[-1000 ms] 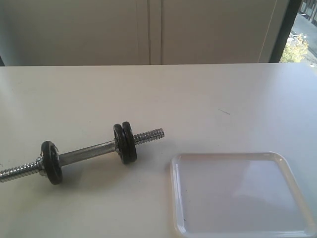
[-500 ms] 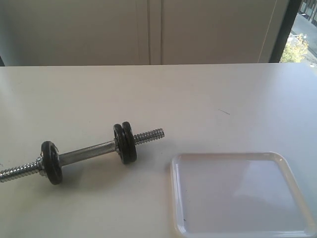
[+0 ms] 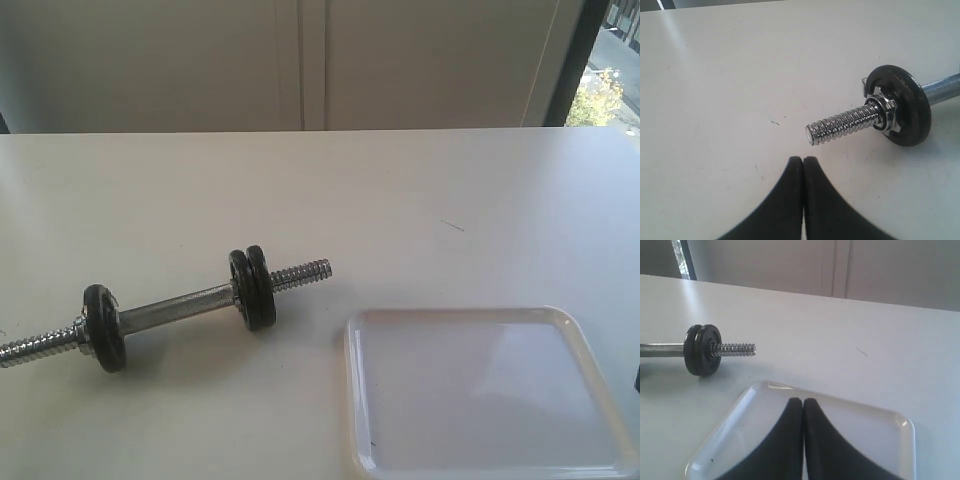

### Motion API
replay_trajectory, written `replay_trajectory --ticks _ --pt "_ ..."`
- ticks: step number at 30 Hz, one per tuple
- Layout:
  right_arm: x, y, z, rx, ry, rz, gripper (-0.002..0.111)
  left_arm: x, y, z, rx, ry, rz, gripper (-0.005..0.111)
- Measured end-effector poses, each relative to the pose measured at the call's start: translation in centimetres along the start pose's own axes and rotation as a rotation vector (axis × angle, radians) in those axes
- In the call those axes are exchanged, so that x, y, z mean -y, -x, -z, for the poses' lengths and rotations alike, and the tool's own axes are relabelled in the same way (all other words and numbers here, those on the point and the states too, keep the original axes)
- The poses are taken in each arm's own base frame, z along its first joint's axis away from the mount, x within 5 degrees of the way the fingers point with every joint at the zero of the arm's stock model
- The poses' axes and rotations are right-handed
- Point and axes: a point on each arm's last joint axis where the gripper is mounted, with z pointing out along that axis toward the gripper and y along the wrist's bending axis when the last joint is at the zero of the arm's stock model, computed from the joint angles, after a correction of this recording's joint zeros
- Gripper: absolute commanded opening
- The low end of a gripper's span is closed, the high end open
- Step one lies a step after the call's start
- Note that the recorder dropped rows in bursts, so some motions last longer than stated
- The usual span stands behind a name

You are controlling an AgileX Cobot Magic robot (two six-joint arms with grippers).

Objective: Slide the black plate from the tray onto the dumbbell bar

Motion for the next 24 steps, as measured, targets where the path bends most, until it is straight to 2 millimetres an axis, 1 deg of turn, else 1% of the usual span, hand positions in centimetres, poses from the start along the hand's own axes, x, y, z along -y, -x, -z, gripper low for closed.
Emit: replay_trajectory --ticks 4,7,10,11,13,15,17,24 --pt "0.2 -1.3 -0.6 -0.022 -0.014 -0.008 0.0 0.0 0.0 0.0 0.0 0.0 0.0 0.0" --pt "0.7 -2.3 -1.1 -0.034 -0.058 0.021 0.0 0.0 0.0 0.0 0.0 0.0 0.0 0.0" --pt "1.7 -3.4 -1.5 -0.076 -0.152 0.17 0.0 0.0 0.0 0.0 0.0 0.0 0.0 0.0" --pt "2.1 -3.9 -1.5 -0.104 -0.187 0.249 0.0 0.0 0.0 0.0 0.0 0.0 0.0 0.0" --pt "2.4 -4.6 -1.7 -0.139 -0.215 0.321 0.0 0.0 0.0 0.0 0.0 0.0 0.0 0.0" --pt "2.6 -4.7 -1.7 -0.136 -0.234 0.364 0.0 0.0 0.0 0.0 0.0 0.0 0.0 0.0" --pt "2.7 -4.3 -1.7 -0.095 -0.252 0.384 0.0 0.0 0.0 0.0 0.0 0.0 0.0 0.0" --pt "2.8 -3.9 -1.7 -0.062 -0.268 0.394 0.0 0.0 0.0 0.0 0.0 0.0 0.0 0.0"
